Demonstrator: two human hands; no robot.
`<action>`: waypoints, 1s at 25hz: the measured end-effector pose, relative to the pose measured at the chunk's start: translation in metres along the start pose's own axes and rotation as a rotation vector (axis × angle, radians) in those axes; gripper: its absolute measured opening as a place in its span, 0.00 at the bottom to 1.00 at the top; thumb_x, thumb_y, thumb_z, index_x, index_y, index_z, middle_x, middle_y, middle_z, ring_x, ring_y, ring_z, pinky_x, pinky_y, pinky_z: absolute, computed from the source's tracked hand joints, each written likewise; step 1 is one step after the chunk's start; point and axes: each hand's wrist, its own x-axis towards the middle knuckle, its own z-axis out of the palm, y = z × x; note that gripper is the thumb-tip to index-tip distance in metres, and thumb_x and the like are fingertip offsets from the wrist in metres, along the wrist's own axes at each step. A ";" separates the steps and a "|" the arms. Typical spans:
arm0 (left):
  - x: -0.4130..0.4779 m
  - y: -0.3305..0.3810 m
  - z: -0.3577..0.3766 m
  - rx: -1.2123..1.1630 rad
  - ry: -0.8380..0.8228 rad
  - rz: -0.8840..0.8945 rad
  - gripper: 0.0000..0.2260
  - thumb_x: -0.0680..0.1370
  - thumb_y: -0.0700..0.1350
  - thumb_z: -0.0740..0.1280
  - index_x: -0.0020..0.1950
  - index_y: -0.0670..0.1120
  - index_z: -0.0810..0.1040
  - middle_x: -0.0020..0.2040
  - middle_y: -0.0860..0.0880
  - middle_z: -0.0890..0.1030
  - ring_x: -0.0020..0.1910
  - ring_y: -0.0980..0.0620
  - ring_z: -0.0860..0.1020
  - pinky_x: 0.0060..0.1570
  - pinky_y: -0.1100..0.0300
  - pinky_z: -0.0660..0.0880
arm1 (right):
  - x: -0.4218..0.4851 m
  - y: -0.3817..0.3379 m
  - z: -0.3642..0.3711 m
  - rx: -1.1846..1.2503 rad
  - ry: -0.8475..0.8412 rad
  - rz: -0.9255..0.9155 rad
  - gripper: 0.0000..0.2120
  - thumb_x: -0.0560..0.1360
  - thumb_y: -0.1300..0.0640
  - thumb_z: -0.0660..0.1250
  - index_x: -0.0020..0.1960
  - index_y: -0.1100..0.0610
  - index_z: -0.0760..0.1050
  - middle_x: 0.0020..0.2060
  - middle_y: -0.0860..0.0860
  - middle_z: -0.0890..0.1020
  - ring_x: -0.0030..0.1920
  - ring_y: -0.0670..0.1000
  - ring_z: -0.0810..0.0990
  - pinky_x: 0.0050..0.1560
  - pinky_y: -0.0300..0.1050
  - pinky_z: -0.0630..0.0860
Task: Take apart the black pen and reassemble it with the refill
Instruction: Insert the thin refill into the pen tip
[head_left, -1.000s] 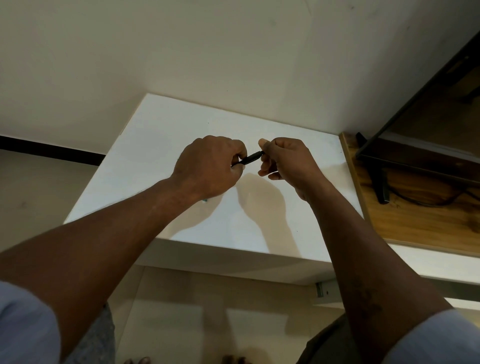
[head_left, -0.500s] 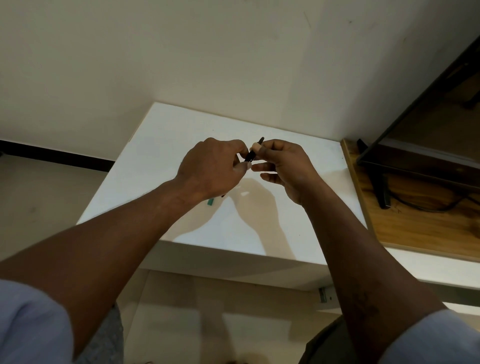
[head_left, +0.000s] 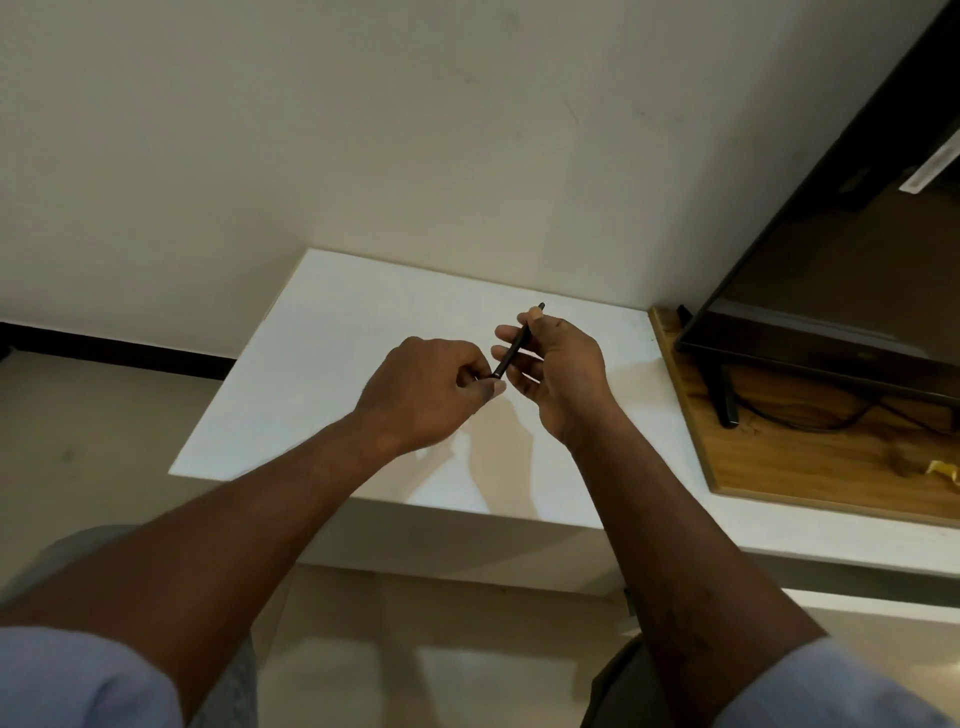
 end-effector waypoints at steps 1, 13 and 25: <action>-0.005 0.005 0.000 -0.045 0.000 -0.023 0.09 0.78 0.59 0.70 0.47 0.55 0.84 0.38 0.58 0.85 0.32 0.60 0.80 0.37 0.58 0.78 | -0.007 0.000 0.000 0.019 0.001 0.011 0.13 0.87 0.50 0.63 0.58 0.57 0.80 0.47 0.51 0.90 0.45 0.52 0.90 0.45 0.46 0.82; -0.058 0.026 0.008 -0.420 0.006 -0.127 0.04 0.76 0.56 0.74 0.48 0.58 0.83 0.41 0.61 0.84 0.30 0.57 0.84 0.37 0.55 0.81 | -0.062 -0.013 0.003 0.334 -0.137 -0.018 0.16 0.87 0.49 0.60 0.57 0.59 0.82 0.38 0.51 0.80 0.35 0.50 0.80 0.39 0.46 0.77; -0.051 0.023 0.020 -0.388 0.009 -0.133 0.04 0.77 0.55 0.74 0.48 0.56 0.84 0.41 0.59 0.84 0.30 0.57 0.84 0.34 0.59 0.77 | -0.059 -0.016 0.002 0.419 -0.151 0.081 0.34 0.77 0.25 0.60 0.32 0.55 0.66 0.29 0.51 0.62 0.29 0.50 0.61 0.33 0.45 0.65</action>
